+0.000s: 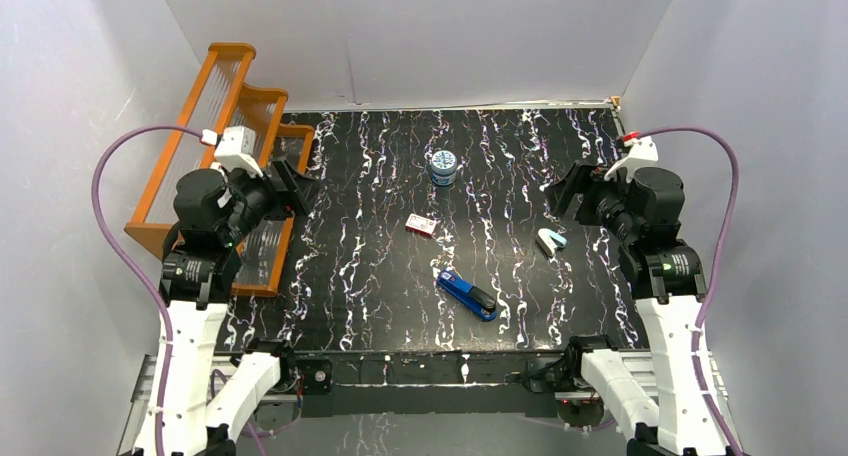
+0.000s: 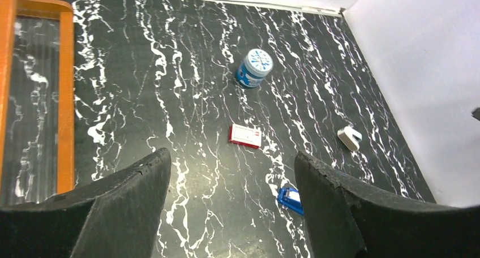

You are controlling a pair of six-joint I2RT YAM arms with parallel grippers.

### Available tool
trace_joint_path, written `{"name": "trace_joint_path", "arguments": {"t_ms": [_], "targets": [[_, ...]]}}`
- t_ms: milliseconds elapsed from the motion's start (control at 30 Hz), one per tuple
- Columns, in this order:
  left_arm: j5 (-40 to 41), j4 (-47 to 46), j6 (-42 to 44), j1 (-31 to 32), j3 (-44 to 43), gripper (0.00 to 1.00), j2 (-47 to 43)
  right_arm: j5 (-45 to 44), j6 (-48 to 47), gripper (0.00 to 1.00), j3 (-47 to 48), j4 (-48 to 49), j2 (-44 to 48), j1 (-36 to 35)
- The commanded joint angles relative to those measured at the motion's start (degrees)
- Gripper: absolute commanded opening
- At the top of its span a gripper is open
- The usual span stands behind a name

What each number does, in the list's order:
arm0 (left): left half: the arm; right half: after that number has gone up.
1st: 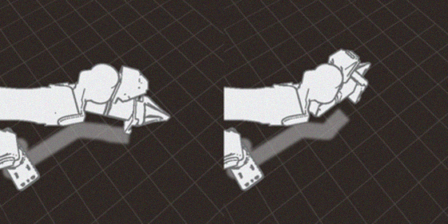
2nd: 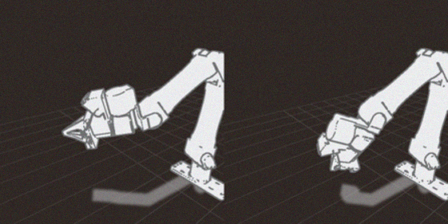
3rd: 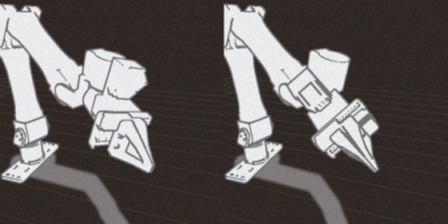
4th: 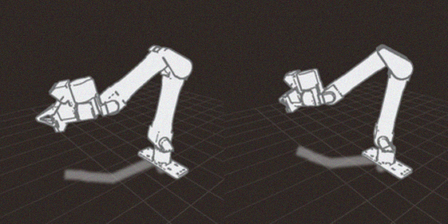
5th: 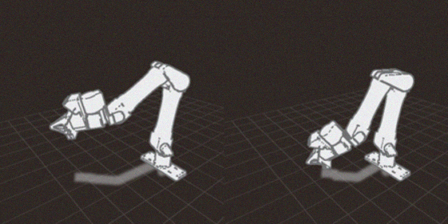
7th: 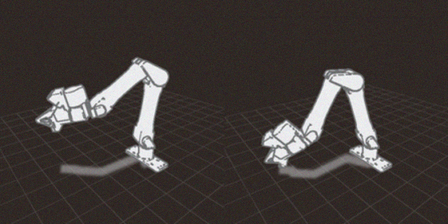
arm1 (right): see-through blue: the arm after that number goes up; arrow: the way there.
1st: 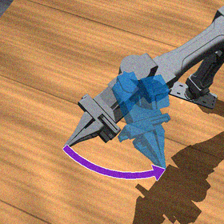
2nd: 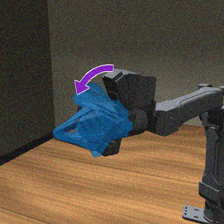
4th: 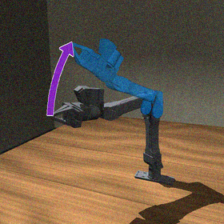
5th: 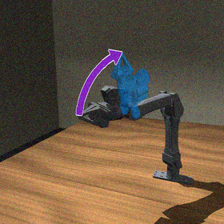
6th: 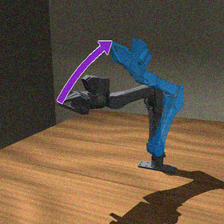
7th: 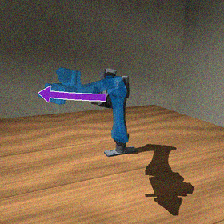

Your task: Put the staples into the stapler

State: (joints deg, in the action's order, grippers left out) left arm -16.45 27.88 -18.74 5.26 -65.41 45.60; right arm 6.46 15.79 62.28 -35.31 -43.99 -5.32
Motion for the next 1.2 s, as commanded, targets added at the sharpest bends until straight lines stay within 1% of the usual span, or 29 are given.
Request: {"name": "trace_joint_path", "arguments": {"t_ms": [0, 133, 200, 333, 500, 567, 667, 767, 867, 967, 1067, 1167], "targets": [[-7.4, -2.7, 1.7, 1.2, 4.2, 0.78, -3.3, 3.9, 1.4, 0.94, -2.3, 3.4, 0.9, 0.2], [-11.2, -3.1, -0.8, 3.1, 10.6, 0.78, -7.2, 9.2, 2.3, 0.93, -3.6, 3.4, 0.2, 0.2], [-12.8, -5.3, -3.6, 3.5, 14.0, 0.78, -9.0, 11.2, 3.6, 0.92, -5.7, 6.1, 0.5, 0.1], [-16.3, -11.0, -12.0, 4.2, 19.2, 0.78, -10.5, 10.6, 6.1, 0.93, -11.3, 12.7, 0.7, 0.1], [-19.8, -11.6, -16.2, 4.7, 22.9, 0.79, -8.7, 10.6, 7.6, 0.94, -15.6, 19.8, -4.3, -1.0], [-21.3, -10.7, -16.7, 4.7, 23.4, 0.79, -6.5, 8.9, 6.4, 0.95, -15.6, 21.8, -7.0, -3.4], [-23.1, -9.3, -16.6, 4.7, 23.6, 0.79, -4.3, 0.8, 3.0, 0.96, -14.8, 23.6, -11.5, -11.6], [-21.2, -9.1, -16.5, 4.7, 24.1, 0.79, -2.4, -4.9, -0.8, 0.97, -12.5, 25.3, -18.2, -20.9], [-18.7, -9.2, -16.3, 4.7, 23.8, 0.79, 0.5, -5.9, -4.9, 0.97, -9.1, 26.3, -26.2, -26.5], [-15.6, -9.4, -14.6, 4.8, 23.6, 0.79, 2.9, -4.9, -8.8, 0.96, -5.7, 27.4, -32.4, -28.9], [-12.9, -11.5, -13.0, 4.9, 24.3, 0.79, 5.6, -0.6, -15.0, 0.96, -3.7, 29.4, -37.9, -30.2], [-9.8, -14.7, -13.0, 5.1, 24.0, 0.79, 10.7, 2.1, -19.7, 0.94, -0.9, 28.6, -44.5, -31.4]]}}
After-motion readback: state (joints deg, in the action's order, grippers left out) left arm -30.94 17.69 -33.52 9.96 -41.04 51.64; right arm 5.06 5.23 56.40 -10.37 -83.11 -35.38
